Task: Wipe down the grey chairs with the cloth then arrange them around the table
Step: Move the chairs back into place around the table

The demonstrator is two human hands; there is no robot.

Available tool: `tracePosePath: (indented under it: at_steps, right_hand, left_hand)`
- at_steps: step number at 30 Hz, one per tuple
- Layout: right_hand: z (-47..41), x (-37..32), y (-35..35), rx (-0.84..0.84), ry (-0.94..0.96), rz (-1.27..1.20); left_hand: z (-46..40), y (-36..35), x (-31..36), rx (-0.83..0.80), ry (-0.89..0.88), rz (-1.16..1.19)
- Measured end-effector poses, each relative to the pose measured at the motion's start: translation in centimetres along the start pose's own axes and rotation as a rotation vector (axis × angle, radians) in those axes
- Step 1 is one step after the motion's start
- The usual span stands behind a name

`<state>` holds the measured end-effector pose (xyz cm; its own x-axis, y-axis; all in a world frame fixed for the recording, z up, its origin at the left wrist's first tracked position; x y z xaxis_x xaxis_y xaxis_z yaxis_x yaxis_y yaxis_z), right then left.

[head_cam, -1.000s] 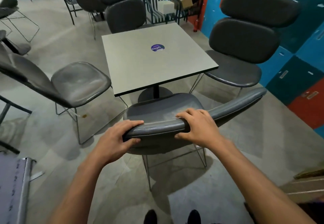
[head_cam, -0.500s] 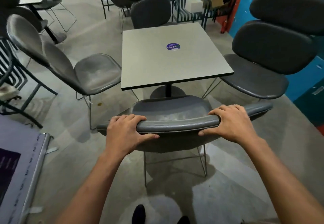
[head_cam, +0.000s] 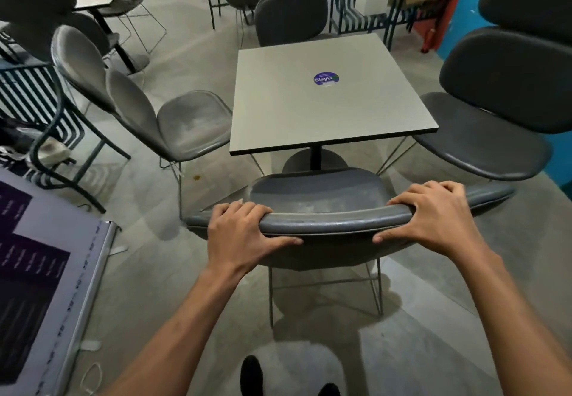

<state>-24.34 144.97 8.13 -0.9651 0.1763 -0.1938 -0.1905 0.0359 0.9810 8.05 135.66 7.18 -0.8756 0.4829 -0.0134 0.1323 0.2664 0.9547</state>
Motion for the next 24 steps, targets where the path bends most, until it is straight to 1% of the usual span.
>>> tracePosePath:
  at_steps: [5, 12, 20, 24]
  right_hand:
    - [0.9, 1.8, 0.0, 0.057, 0.018, -0.008]
    - [-0.4, 2.5, 0.0, 0.153, 0.071, -0.012]
    - [-2.7, 4.7, 1.0, 0.122, 0.034, -0.028]
    - [-4.2, 5.1, 1.0, 0.098, 0.006, -0.037]
  left_hand:
    - [0.6, -0.2, 1.5, 0.086, -0.049, 0.017]
    - [-0.8, -0.7, 1.6, 0.215, -0.092, 0.023]
    - [-3.5, -1.4, 3.8, 0.245, -0.087, 0.018]
    - [-5.5, -2.1, 3.5, 0.265, -0.082, 0.012]
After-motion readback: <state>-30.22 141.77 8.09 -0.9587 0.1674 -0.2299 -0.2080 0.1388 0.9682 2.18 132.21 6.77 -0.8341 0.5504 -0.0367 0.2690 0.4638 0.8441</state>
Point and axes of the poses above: each hand's wrist, its own z-axis away from the middle knuckle, its own y-axis out of the back of the hand, x = y × z, the point moved 4 cm from there along -z, towards the middle knuckle, and after that the axes turned 7 degrees about -z, right-handed, at the moved point
